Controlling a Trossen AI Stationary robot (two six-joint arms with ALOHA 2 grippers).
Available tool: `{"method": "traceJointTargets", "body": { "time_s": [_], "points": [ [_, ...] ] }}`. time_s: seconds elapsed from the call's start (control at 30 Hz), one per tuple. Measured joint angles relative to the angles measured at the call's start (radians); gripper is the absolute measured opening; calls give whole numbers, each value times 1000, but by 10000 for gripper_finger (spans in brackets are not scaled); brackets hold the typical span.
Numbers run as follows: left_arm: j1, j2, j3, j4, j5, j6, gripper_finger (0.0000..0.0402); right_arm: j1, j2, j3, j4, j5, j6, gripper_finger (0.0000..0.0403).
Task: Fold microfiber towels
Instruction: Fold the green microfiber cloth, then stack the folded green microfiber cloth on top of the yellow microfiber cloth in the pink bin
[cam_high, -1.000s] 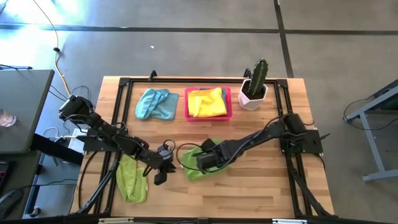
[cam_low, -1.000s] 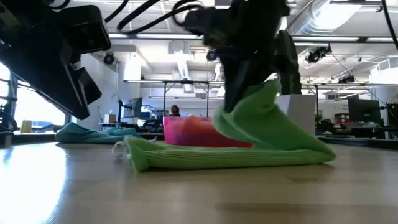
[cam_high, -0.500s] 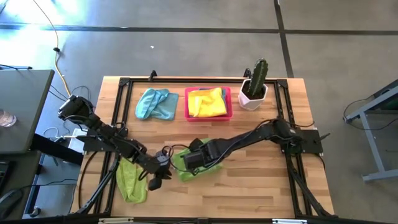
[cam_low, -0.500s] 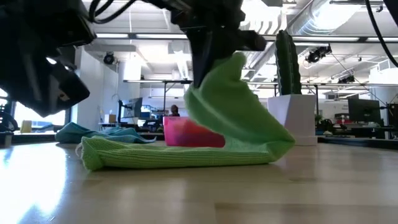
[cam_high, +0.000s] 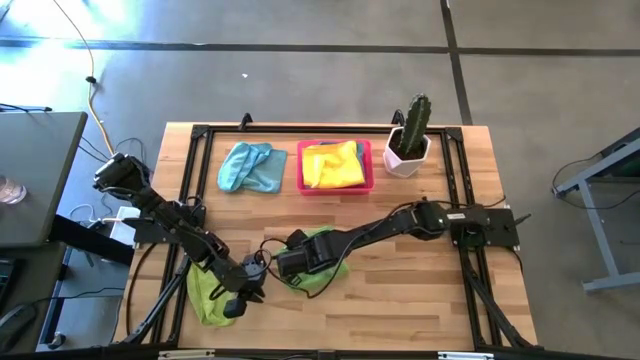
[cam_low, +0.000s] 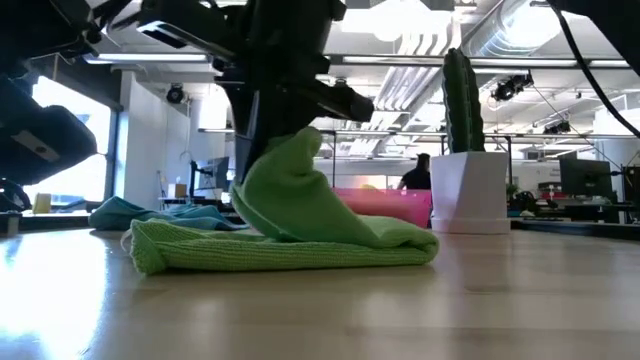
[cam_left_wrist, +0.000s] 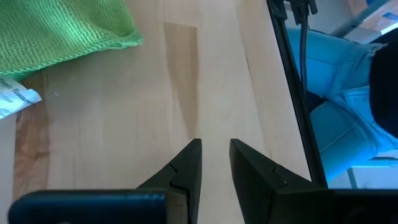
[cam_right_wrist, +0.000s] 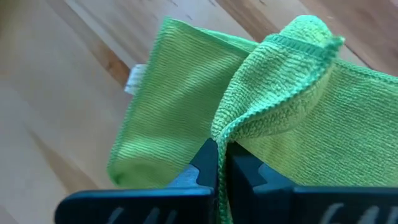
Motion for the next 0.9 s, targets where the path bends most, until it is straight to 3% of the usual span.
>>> {"method": "traceJointTargets", "body": {
  "time_s": [0.27,0.5,0.67,0.9],
  "points": [
    [-4,0,0,-6,-3,16,74,7,8,-16,72,-24,-82,17],
    [-2,0,0,-8,-24,18,74,26,9,30,167,-55,-235,139],
    [-3,0,0,-9,-24,18,74,25,-1,97,81,-64,-328,188],
    [-2,0,0,-5,-42,36,74,34,-38,68,-153,-37,-417,192]
  ]
}}
